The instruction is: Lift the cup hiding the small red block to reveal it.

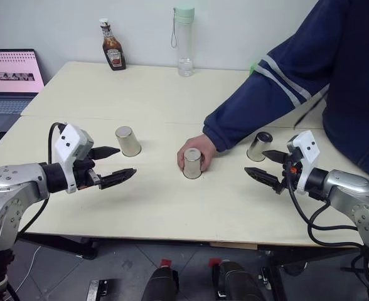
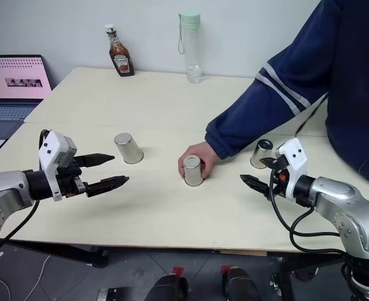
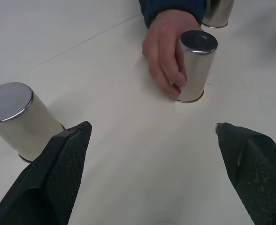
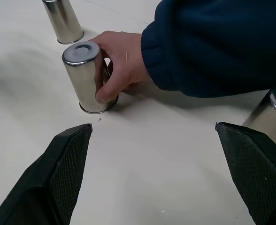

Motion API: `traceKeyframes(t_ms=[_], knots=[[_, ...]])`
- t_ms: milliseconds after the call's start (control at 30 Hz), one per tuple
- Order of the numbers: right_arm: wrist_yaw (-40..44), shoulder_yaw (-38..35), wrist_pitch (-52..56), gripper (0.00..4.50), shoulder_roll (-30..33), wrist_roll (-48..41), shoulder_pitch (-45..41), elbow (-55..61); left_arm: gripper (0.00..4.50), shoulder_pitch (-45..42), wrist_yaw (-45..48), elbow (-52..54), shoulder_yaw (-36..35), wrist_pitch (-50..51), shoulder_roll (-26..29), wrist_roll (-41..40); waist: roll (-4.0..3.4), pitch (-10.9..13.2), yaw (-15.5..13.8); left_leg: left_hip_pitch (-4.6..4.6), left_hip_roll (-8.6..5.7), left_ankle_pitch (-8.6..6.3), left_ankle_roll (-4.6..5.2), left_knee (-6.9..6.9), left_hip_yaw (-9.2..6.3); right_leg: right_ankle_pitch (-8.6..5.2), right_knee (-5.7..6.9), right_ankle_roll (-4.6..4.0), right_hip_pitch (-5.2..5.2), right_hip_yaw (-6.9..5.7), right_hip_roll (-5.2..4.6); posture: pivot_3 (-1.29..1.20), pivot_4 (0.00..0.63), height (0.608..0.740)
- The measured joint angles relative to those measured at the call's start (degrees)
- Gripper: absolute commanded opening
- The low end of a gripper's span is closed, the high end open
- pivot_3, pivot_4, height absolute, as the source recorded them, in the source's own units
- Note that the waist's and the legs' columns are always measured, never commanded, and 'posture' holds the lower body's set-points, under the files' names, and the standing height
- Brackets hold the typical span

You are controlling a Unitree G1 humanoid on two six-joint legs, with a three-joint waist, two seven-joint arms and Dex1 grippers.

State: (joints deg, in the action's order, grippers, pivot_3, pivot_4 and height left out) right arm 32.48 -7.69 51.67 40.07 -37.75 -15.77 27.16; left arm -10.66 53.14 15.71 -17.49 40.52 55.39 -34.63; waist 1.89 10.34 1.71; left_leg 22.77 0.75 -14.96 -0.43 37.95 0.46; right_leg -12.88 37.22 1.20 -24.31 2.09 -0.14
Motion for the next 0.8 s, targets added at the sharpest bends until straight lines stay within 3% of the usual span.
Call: traceKeyframes(t_ms=[800], knots=[[-0.08, 0.0, -0.08, 4.47, -0.09, 0.5, 0.01, 0.04, 4.5, -1.03, 0.21, -0.26, 0.34, -0.05, 0.0, 0.63, 0.0, 0.0, 0.0, -0.01, -0.01, 0.0, 0.0, 0.0, 0.01, 0.0, 0.01, 0.0, 0.0, 0.02, 0.0, 0.0, 0.15, 0.74]])
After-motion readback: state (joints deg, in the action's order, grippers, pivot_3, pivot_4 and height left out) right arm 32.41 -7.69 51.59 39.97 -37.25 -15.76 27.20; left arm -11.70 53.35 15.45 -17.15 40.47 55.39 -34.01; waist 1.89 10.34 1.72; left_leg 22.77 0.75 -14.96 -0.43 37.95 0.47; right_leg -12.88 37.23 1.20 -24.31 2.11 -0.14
